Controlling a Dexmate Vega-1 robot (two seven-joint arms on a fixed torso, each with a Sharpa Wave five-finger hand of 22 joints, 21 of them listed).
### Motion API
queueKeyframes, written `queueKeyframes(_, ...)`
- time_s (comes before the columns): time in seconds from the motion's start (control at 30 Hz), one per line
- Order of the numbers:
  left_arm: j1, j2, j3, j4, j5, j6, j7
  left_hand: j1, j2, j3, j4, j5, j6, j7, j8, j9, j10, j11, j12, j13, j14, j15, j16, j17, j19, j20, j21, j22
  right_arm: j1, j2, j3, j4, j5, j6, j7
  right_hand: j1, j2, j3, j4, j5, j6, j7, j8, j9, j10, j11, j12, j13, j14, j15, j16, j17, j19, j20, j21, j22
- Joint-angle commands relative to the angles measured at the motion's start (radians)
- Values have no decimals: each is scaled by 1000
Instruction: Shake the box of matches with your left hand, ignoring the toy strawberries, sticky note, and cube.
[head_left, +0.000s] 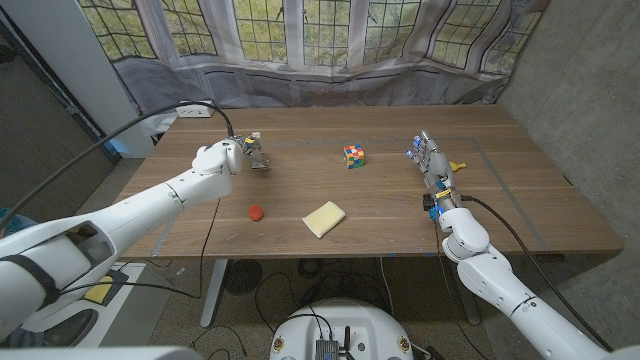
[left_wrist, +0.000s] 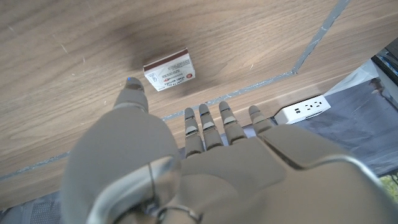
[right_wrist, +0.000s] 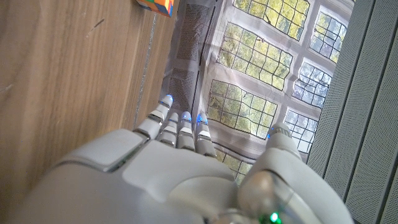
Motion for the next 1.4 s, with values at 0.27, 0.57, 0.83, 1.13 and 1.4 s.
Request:
queueKeyframes(0.27, 200, 3, -207, -106, -136, -115, 352, -69, 4, -14, 32, 3, 52, 14, 21, -1, 48, 12, 31, -1, 29, -6, 18, 0, -4, 1, 9, 7, -9, -2, 6, -9, -5, 9, -4, 3, 5, 0, 0, -3, 5, 0, -1, 4, 10, -1, -1, 4, 5, 1, -2, 2, 6, -1, -2, 3)
queueKeyframes(0.57, 296, -8, -312, -122, -244, -261, 513, -117, 28, -18, 55, 3, 125, 25, 34, -3, 103, 18, 49, -5, 85, -4, 30, 1, 29, -1, 23, 10, -5, 8, 2, 3, -10, 20, -4, 3, 4, -1, 0, -3, 5, 2, 0, 4, 10, -1, -1, 4, 5, 2, -2, 2, 7, -1, -2, 3)
queueKeyframes(0.83, 346, 15, -359, -175, -293, -340, 543, -156, 41, -24, 76, 0, 137, 34, 31, -3, 117, 29, 51, -6, 102, 7, 32, 3, 49, 0, 29, 11, 8, 14, -4, 16, -21, 31, 1, 3, 4, -1, 0, -3, 9, 3, 1, 4, 9, -2, -2, 4, 5, 1, -2, 2, 7, -2, -2, 3)
queueKeyframes(1.13, 424, 20, -450, -201, -449, -493, 533, -244, 44, -53, 121, 0, 140, 74, 19, -5, 125, 54, 48, -9, 111, 24, 28, 5, 79, 0, 35, 12, 17, 17, -6, 20, -40, 41, -3, 3, 3, -2, 0, -3, 10, 2, 1, 4, 11, 0, -1, 4, 6, 2, -2, 2, 8, -2, -2, 3)
queueKeyframes(1.4, 468, -4, -497, -161, -565, -655, 518, -321, 37, -84, 156, 4, 72, 80, -8, -6, 98, 80, 31, -10, 112, 45, 22, 5, 109, -1, 40, 13, 26, 19, -10, 26, -57, 51, -5, 2, 3, -3, 0, -3, 11, 2, 1, 4, 11, 1, -1, 4, 7, 0, -2, 3, 9, -4, -1, 3)
